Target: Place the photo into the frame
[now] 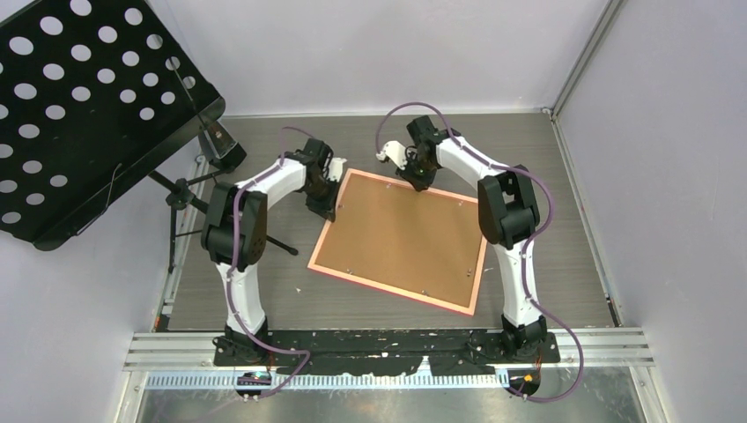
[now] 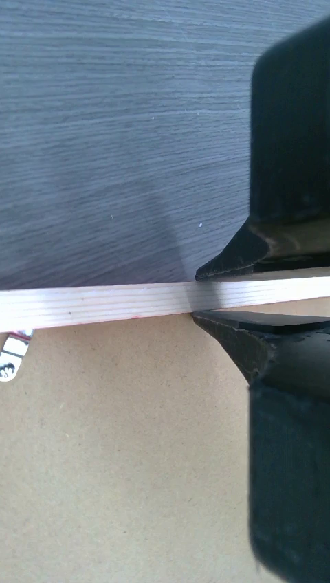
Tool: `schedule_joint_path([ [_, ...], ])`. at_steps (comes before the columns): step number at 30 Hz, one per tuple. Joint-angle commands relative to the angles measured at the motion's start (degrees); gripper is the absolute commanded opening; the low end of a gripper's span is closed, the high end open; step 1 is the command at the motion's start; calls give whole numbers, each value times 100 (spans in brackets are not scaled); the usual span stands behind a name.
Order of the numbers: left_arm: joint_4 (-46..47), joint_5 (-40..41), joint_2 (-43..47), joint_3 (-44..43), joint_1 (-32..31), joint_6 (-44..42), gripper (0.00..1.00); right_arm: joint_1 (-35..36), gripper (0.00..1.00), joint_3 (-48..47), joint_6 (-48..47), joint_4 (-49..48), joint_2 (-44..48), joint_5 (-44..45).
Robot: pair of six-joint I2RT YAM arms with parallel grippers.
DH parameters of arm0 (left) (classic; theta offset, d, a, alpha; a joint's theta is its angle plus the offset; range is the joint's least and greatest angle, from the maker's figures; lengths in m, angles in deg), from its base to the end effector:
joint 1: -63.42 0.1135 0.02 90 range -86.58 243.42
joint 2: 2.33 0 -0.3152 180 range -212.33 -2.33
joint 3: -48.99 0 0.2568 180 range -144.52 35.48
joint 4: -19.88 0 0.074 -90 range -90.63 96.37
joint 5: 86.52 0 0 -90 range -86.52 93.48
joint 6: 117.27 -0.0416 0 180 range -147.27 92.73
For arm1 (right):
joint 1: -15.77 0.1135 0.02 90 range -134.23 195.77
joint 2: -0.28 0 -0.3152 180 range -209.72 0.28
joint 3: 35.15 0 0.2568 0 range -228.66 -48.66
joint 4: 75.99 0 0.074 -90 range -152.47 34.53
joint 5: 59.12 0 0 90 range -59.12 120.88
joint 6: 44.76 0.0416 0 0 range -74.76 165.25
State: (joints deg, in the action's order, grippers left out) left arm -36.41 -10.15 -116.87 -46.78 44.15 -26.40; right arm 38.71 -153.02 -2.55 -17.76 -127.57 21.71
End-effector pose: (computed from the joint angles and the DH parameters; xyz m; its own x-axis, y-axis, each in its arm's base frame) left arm 0.3966 -0.1490 0.2070 -0.9177 0.3052 -0.2543 0.3642 0.9021 -0.2316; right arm 0.4662 0.2045 0.2110 -0.2492 -0.8995 -0.3590 -0.9285 0.3272 -0.1755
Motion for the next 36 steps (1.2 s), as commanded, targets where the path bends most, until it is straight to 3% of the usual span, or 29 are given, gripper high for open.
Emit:
schedule_joint_path([
  [1, -144, -358, 176, 624, -71, 246, 0, -57, 23, -320, 525, -910, -187, 567],
  [9, 383, -650, 370, 1183, -68, 765, 0, -123, 59, 264, 1435, -1155, 626, 871],
  [13, 614, -791, 433, 1350, -68, 972, 0, -254, 66, 737, 1941, -1115, 1244, 1207],
  [26, 1060, -922, 657, 1659, -68, 1306, 0, -1270, 66, 3228, 2973, -861, 3409, 995],
  [36, 1235, -728, 764, 1691, -68, 1214, 0, -2031, 62, 4443, 2872, -841, 3873, 406],
])
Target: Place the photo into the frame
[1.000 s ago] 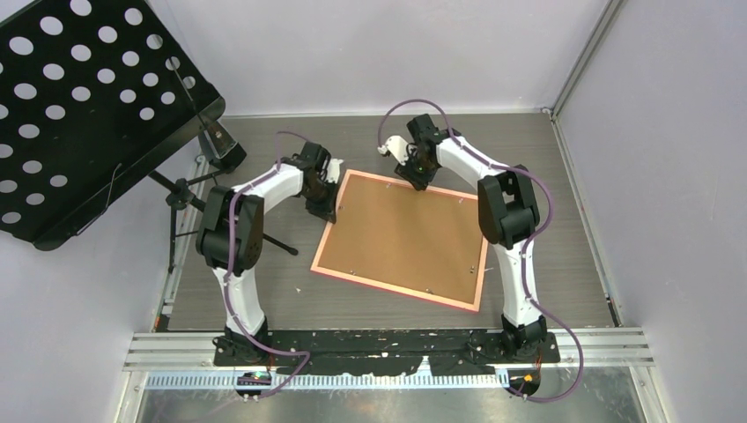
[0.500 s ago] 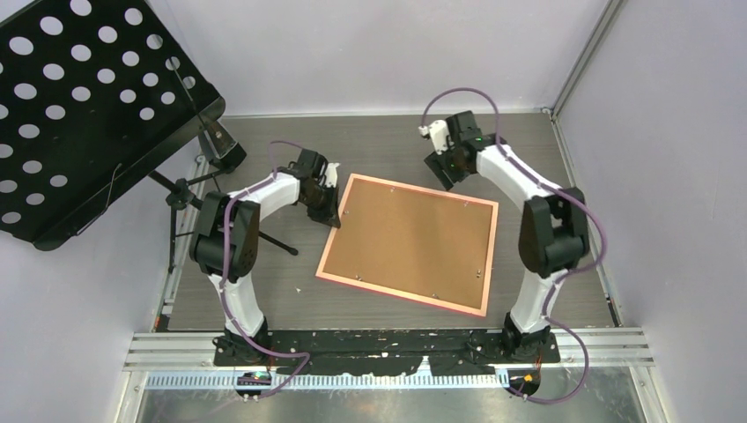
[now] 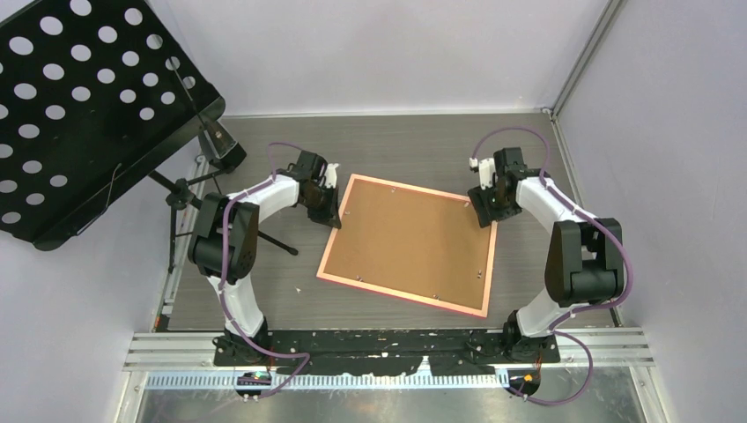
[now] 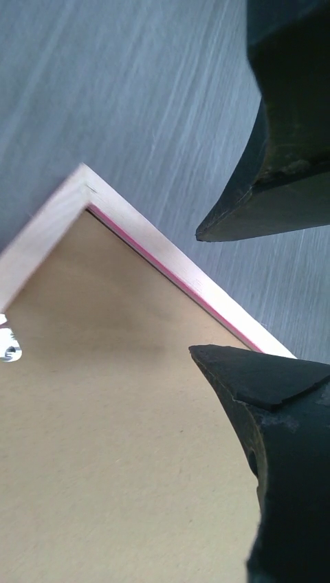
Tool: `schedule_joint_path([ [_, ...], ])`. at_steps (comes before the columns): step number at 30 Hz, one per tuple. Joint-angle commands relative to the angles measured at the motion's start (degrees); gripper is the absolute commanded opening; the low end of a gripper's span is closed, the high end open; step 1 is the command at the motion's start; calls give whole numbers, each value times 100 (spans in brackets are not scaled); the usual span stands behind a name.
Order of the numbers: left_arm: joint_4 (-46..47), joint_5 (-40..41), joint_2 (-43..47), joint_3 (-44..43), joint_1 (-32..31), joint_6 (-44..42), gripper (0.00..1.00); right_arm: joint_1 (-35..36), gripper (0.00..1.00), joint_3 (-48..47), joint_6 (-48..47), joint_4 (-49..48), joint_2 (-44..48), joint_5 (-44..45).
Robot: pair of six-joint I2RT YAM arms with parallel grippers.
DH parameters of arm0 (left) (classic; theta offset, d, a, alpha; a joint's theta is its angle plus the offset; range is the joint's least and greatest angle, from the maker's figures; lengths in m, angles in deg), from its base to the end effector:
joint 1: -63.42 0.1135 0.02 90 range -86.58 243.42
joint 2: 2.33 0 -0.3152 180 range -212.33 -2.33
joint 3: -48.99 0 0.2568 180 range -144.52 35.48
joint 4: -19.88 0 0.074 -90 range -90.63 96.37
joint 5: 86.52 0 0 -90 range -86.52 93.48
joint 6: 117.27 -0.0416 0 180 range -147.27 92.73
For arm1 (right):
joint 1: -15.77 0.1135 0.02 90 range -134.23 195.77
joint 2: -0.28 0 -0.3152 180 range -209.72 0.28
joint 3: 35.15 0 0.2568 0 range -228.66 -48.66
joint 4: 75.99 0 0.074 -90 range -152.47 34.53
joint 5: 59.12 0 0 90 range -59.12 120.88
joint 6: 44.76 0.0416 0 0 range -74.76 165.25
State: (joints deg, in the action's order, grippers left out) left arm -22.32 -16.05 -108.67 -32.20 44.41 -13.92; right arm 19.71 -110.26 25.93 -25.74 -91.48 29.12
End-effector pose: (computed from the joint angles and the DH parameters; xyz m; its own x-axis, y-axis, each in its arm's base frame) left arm 0.3592 -0.1385 0.2024 -0.9480 0.0964 -0.3035 0.2157 0.8956 -0.3891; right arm 0.3202 0.0233 0.2487 -0.8393 -0.3891 -0.3796 -0.3796 0.9194 -0.1031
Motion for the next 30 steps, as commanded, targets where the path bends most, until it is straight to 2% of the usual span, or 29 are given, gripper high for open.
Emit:
schedule_joint_path([
  [1, -165, -124, -46, 237, -95, -41, 0, -210, 62, 207, 24, -52, 265, -370],
  [10, -159, -114, -71, 225, -95, -68, 0, -716, 51, 339, -3, 58, -126, -942],
  [24, -151, -216, -15, 398, -95, -51, 0, -872, 17, -93, -1, 150, -918, -1239],
  [30, -317, -591, -65, 424, -95, -90, 0, -878, 9, -754, 43, 228, -1477, -1459],
])
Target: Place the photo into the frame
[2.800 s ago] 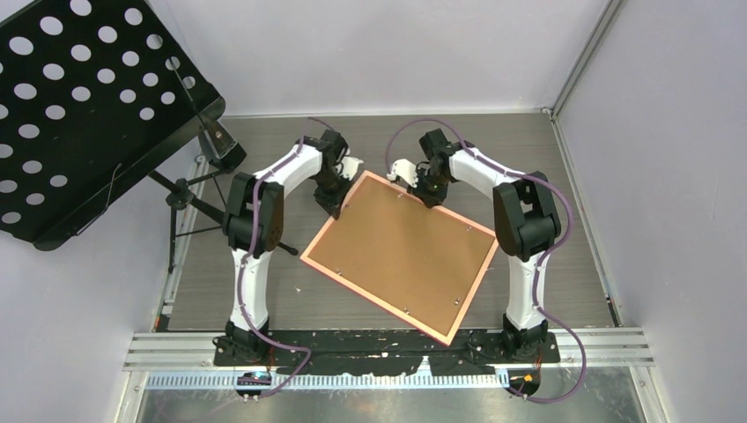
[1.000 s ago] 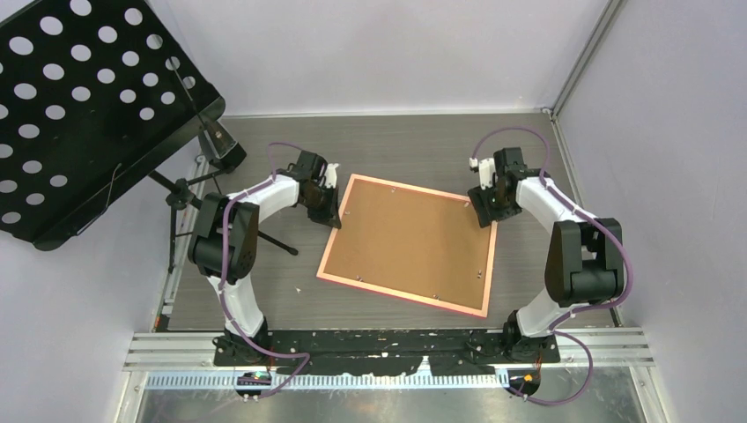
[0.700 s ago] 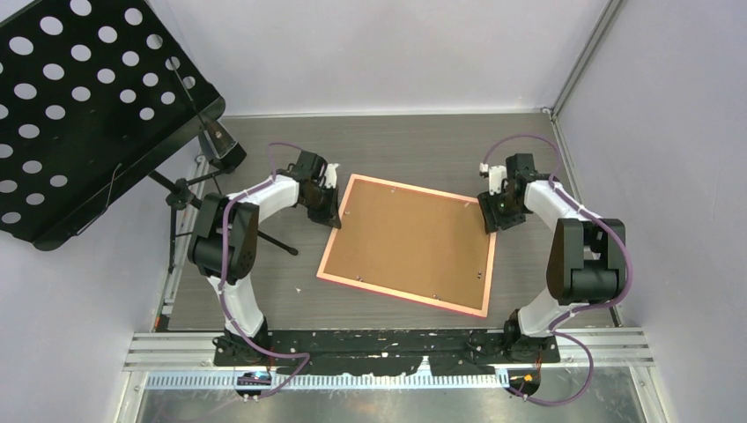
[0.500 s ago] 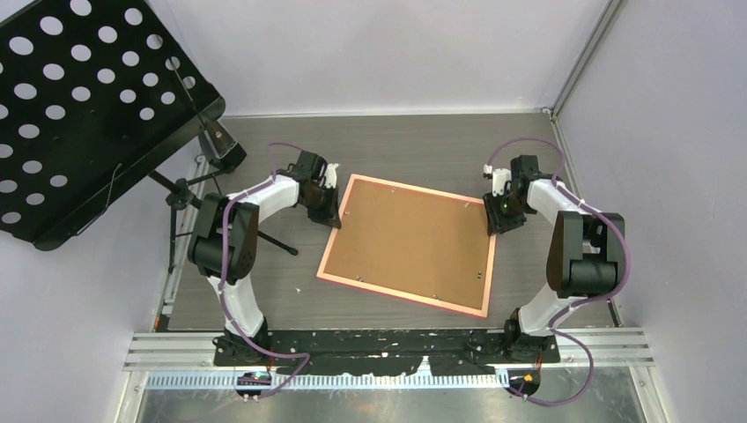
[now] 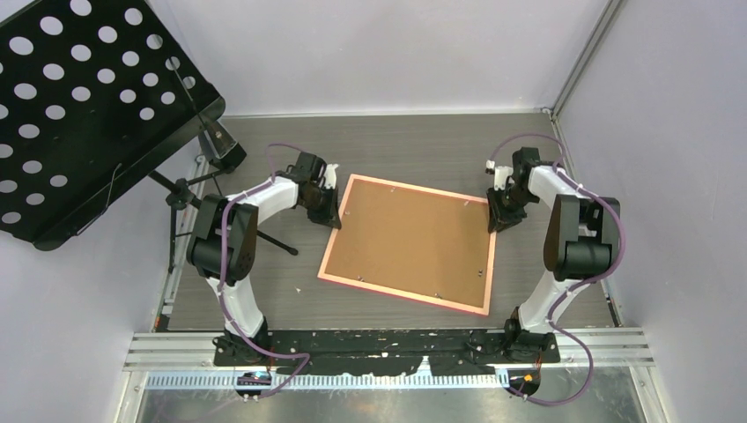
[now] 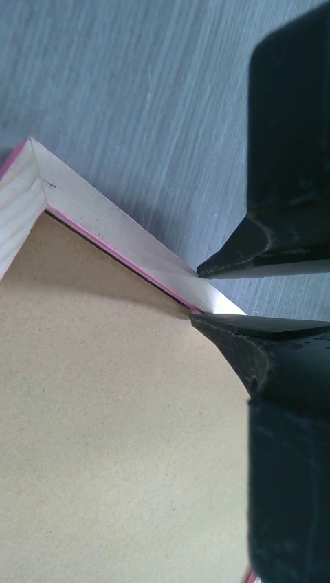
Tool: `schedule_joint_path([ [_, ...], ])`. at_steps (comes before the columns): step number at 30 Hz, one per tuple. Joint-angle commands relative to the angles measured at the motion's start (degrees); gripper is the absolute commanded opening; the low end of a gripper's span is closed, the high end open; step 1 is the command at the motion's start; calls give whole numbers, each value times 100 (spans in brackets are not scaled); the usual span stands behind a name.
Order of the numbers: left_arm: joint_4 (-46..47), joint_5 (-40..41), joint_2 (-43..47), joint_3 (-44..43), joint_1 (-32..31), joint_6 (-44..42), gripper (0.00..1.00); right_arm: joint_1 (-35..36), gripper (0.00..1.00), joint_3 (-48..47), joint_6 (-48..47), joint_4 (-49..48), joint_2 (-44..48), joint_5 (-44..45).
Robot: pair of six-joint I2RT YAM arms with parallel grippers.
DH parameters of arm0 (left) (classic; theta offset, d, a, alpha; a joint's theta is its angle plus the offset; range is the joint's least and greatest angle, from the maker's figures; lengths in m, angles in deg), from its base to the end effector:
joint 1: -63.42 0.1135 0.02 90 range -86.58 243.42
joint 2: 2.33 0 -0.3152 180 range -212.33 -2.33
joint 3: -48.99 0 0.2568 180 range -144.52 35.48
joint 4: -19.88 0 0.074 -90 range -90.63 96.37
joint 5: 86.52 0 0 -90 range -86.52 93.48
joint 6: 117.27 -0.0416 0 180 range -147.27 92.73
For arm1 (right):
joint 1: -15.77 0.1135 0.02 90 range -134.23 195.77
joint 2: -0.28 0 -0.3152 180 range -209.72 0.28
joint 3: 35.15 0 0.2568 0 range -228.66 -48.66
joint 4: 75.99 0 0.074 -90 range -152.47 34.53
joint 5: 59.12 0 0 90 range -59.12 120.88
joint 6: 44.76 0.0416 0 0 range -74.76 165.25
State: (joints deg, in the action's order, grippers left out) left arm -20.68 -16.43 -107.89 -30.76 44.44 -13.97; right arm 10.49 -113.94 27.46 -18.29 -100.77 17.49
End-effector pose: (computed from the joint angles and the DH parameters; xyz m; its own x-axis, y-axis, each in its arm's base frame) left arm 0.3557 -0.1373 0.2017 -0.9432 0.0956 -0.3183 0.2239 0.8906 -0.3958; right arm 0.3375 -0.0215 0.2129 -0.9487 -0.2107 -0.2356 -0.2524 0.9536 0.1639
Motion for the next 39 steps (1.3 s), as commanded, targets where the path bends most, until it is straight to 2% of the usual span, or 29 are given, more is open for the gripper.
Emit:
schedule_joint_path([
  [1, -489, -617, -129, 289, -97, -90, 0, 53, 8, -472, -107, -507, -622, -327],
  [9, -504, -1132, 41, 433, -103, -113, 0, 73, 6, -1691, -93, -349, -1482, -728],
  [13, -531, -1296, -24, 477, -153, -196, 0, 124, 6, -2118, -187, -328, -1608, -862],
  [15, -571, -1333, -81, 484, -202, -236, 0, 138, 8, -2218, -257, -332, -1604, -963],
  [17, -578, -1365, -111, 488, -243, -234, 0, 155, 14, -2240, -311, -357, -1536, -1002],
  [18, -576, -1360, -99, 487, -258, -232, 0, 158, 16, -2203, -328, -388, -1498, -1010],
  [20, -561, -1309, -54, 489, -264, -227, 0, 159, 26, -2086, -331, -473, -1325, -954],
  [21, -538, -1268, -20, 497, -264, -211, 0, 163, 35, -2033, -331, -508, -1170, -865],
  [22, -512, -1221, 12, 515, -264, -193, 0, 162, 39, -1939, -329, -551, -1091, -809],
  [23, -471, -1185, 55, 535, -264, -159, 1, 160, 49, -1885, -330, -578, -909, -692],
  [25, -428, -1152, 118, 556, -264, -121, 3, 159, 57, -1715, -339, -627, -616, -564],
  [32, -309, -1073, 201, 535, -264, -73, 6, 161, 63, -797, -331, -675, 488, -289],
  [39, -227, -1037, 270, 564, -263, -47, 6, 161, 66, 400, -371, -659, 1120, -80],
])
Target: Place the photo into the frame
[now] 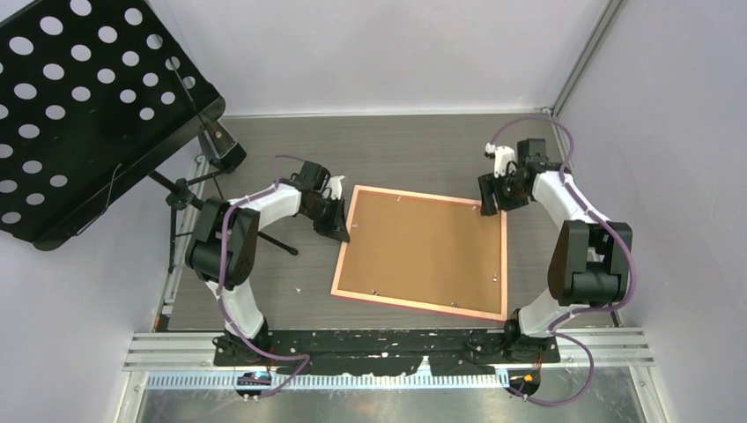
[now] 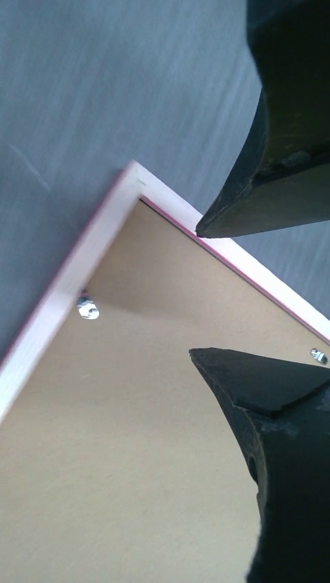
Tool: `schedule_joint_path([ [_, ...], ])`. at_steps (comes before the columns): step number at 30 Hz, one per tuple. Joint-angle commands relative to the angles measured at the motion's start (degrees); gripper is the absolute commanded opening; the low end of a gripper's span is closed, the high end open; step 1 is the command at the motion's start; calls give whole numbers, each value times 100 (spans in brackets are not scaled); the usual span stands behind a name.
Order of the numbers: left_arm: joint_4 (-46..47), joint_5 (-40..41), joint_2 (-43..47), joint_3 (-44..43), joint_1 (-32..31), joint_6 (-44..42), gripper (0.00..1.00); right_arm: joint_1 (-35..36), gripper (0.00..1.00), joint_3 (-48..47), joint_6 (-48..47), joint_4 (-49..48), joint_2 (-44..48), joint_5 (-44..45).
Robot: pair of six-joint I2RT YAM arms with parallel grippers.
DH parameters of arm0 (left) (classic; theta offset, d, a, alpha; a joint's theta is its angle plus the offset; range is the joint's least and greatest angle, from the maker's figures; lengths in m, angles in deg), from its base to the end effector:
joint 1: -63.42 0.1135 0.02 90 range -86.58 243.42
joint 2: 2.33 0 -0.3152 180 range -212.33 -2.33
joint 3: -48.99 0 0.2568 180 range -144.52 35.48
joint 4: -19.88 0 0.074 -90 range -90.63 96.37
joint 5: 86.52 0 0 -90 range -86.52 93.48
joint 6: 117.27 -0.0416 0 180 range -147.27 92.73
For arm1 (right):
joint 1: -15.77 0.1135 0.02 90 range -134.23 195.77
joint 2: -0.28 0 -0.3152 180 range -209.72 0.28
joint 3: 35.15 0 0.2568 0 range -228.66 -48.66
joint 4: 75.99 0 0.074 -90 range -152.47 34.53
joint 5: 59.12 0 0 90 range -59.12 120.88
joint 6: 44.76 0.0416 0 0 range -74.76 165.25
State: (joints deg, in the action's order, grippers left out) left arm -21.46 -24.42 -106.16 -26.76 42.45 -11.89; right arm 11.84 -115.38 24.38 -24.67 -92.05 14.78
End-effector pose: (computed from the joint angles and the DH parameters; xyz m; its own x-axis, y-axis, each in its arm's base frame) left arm 0.3300 -0.1473 0.1950 -0.9675 0.1198 -0.2227 0.2212 0.8278 -0.5156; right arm 0.3349 -0.0114 0.2727 -0.8131 -0.2871 -0.5064 -0.3718 0.9255 0.0724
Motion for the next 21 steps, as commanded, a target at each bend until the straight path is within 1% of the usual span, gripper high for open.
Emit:
schedule_joint_path([
  [1, -129, -222, 113, 170, -65, -254, 6, 24, 67, 633, -83, -11, 356, 229],
  [6, -68, -151, 166, 183, -65, -229, 6, -23, 67, 1081, -181, 8, 591, 472],
  [12, -47, -82, 203, 196, -64, -232, 6, -231, 66, 1104, -143, 19, 564, 620],
  [17, -38, -29, 217, 203, -57, -238, 7, -330, 63, 1132, -168, 4, 417, 664],
  [19, -35, -14, 230, 203, -58, -236, 8, -377, 60, 1128, -186, -15, 288, 653],
  [21, -38, -14, 228, 209, -56, -237, 10, -415, 56, 1091, -197, -32, 139, 608],
])
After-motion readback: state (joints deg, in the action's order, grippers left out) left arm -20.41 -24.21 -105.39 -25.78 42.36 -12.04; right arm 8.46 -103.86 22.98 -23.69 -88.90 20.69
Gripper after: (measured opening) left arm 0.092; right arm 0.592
